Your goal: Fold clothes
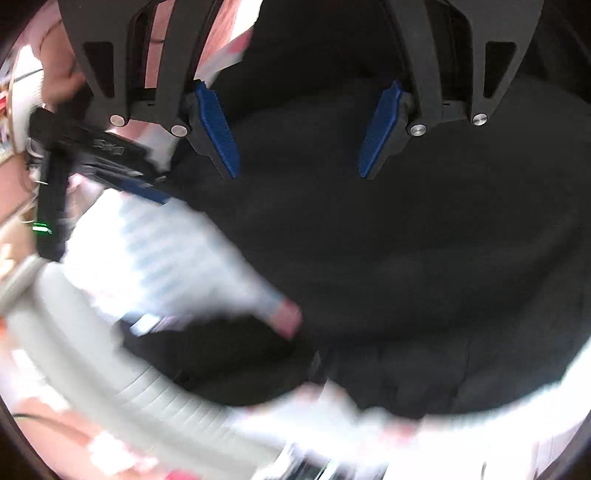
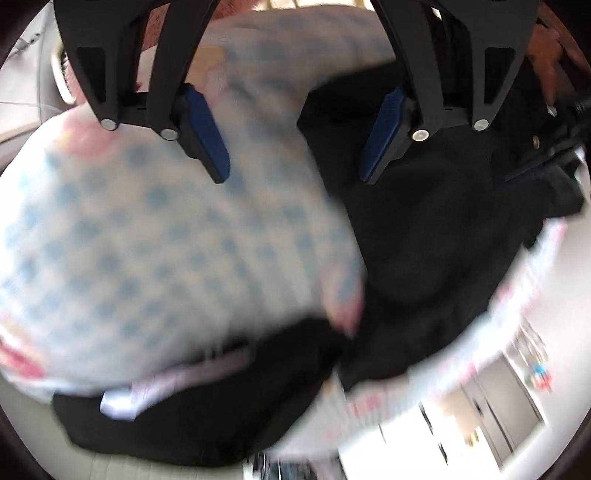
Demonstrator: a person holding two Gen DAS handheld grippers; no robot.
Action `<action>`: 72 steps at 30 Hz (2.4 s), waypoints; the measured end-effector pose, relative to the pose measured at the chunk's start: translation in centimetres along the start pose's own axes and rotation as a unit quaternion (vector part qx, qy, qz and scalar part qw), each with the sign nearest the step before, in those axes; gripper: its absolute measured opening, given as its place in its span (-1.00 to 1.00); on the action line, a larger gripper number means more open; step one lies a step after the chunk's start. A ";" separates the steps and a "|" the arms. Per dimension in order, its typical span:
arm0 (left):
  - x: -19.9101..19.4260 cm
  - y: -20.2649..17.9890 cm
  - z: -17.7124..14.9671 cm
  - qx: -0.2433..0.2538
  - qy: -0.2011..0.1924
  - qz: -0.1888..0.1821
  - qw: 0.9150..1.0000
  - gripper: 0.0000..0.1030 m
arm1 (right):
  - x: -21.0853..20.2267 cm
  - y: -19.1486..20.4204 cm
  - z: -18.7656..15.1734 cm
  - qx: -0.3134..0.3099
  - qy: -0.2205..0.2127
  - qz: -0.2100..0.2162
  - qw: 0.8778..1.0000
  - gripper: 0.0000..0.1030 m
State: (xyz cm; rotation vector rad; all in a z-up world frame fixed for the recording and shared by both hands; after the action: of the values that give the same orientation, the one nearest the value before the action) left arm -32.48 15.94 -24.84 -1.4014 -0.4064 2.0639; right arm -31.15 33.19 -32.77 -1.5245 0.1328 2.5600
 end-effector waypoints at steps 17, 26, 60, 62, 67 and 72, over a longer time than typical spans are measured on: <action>-6.9 1.1 -5.8 -0.008 -0.073 -0.038 0.997 0.27 | -1.2 -0.9 -1.4 0.013 0.007 -0.021 1.000 0.31; -19.9 9.5 -6.1 -0.071 -0.234 -0.016 0.970 0.48 | -6.4 8.0 1.6 -0.055 -0.098 0.037 0.993 0.57; -17.1 8.5 0.1 -0.027 -0.207 0.215 0.954 -0.68 | -4.6 3.3 -1.1 -0.041 -0.034 -0.040 0.998 0.41; -14.2 2.7 0.5 0.068 -0.166 0.199 0.963 -0.68 | -5.0 3.2 -1.0 -0.032 -0.036 -0.022 0.999 0.42; -4.5 -3.1 -4.5 0.112 -0.030 0.082 0.990 -0.53 | -3.1 4.5 -1.5 -0.023 -0.006 0.021 0.999 0.52; -6.3 -3.2 -8.5 0.085 -0.058 0.030 0.994 0.08 | -3.5 6.8 -0.8 -0.051 -0.012 0.061 0.997 0.53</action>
State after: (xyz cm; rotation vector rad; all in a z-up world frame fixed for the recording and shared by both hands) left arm -22.10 13.73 -21.85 -1.2110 -0.2324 2.1798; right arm -30.09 26.04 -30.13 -1.5657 0.0970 2.7193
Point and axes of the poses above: each gripper's, at about its wrist camera, not at the fingertips, and x roughly the way its jaws point, y to its left, z to its top, the point moved 8 cm from there along x, roughly the way its jaws point, and after that the axes turned 14 degrees about -z, right-handed, at the moved point
